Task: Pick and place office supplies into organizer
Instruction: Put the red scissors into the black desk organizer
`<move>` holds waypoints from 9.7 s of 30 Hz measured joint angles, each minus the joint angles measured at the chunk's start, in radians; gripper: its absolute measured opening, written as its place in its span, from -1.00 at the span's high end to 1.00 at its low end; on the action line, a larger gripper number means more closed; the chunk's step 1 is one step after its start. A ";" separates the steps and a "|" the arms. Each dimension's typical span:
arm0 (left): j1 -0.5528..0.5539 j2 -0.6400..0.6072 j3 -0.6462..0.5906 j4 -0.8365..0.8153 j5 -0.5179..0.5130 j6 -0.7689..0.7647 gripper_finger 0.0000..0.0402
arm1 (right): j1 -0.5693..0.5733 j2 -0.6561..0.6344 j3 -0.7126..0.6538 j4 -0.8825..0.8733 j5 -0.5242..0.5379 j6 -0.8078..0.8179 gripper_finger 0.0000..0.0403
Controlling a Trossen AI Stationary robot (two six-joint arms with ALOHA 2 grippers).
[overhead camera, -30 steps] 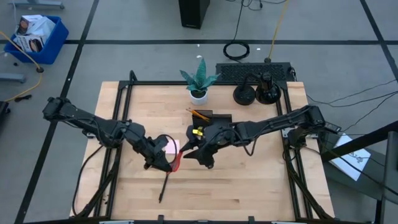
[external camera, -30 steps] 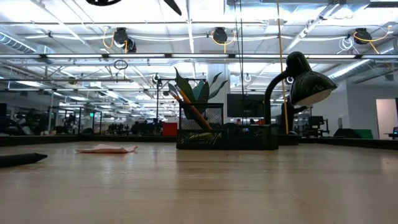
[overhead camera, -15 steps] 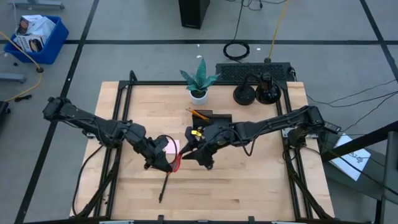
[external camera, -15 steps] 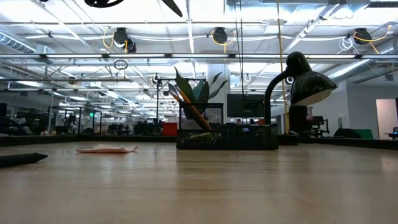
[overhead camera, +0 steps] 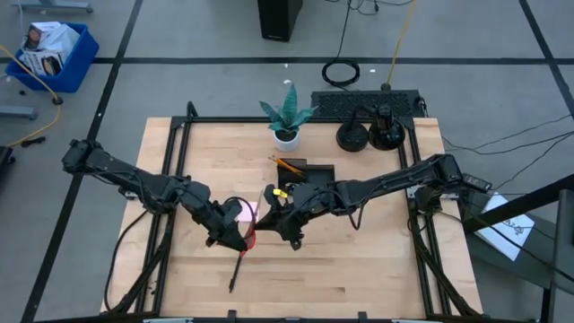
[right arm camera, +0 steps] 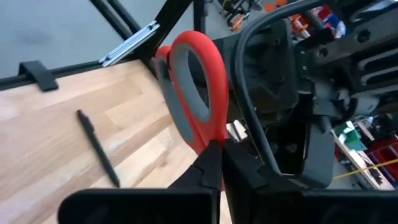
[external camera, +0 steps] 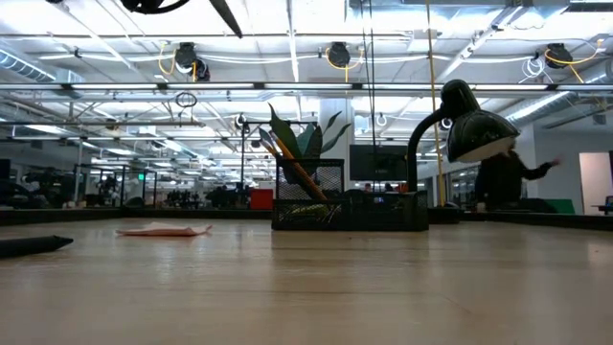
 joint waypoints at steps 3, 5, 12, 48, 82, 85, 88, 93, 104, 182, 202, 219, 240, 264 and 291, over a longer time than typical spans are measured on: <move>-0.008 -0.002 0.000 0.004 -0.020 0.024 0.89 | -0.001 -0.002 0.000 0.006 0.001 0.012 1.00; -0.009 -0.001 0.000 0.006 -0.019 0.041 0.93 | -0.001 -0.001 0.000 0.019 0.001 0.000 1.00; -0.014 -0.002 0.000 0.000 -0.038 0.032 0.86 | 0.005 -0.005 0.000 0.018 0.003 -0.041 0.96; -0.094 -0.004 0.003 -0.006 -0.102 0.005 0.91 | -0.010 -0.037 -0.003 -0.007 -0.025 -0.118 0.25; -0.093 0.134 0.003 0.220 -0.085 -0.044 0.96 | -0.012 -0.013 -0.003 0.042 -0.042 -0.101 0.25; -0.094 0.135 0.003 0.224 -0.092 -0.045 0.89 | -0.011 -0.015 -0.004 0.024 -0.014 -0.112 0.25; -0.096 0.138 0.002 0.217 -0.105 -0.048 0.88 | -0.011 -0.017 -0.003 -0.009 0.033 -0.093 0.25; -0.096 0.138 0.001 0.213 -0.110 -0.030 0.95 | -0.012 -0.020 -0.002 -0.052 0.050 -0.055 0.25; -0.113 0.138 0.001 0.232 -0.066 -0.005 0.96 | 0.031 -0.024 -0.002 0.003 0.213 -0.177 0.25; -0.060 -0.118 0.002 0.442 -0.674 1.130 0.03 | -0.037 -0.164 -0.001 -0.308 0.046 0.572 1.00; -0.059 -0.134 0.002 0.381 -0.902 1.536 0.00 | -0.089 -0.200 -0.003 -0.309 0.051 1.070 1.00; 0.005 -0.134 0.002 0.424 -0.845 1.539 0.00 | -0.110 -0.193 -0.004 -0.259 -0.004 1.106 1.00; 0.056 -0.134 0.002 0.432 -0.796 1.497 0.30 | -0.134 -0.194 -0.085 -0.111 -0.080 1.207 1.00; 0.086 -0.063 0.001 0.570 -0.794 1.464 0.67 | -0.139 -0.193 -0.085 -0.089 -0.132 1.233 1.00; 0.086 -0.077 0.001 0.560 -0.779 1.470 0.92 | -0.125 -0.209 -0.084 -0.329 -0.155 1.217 0.39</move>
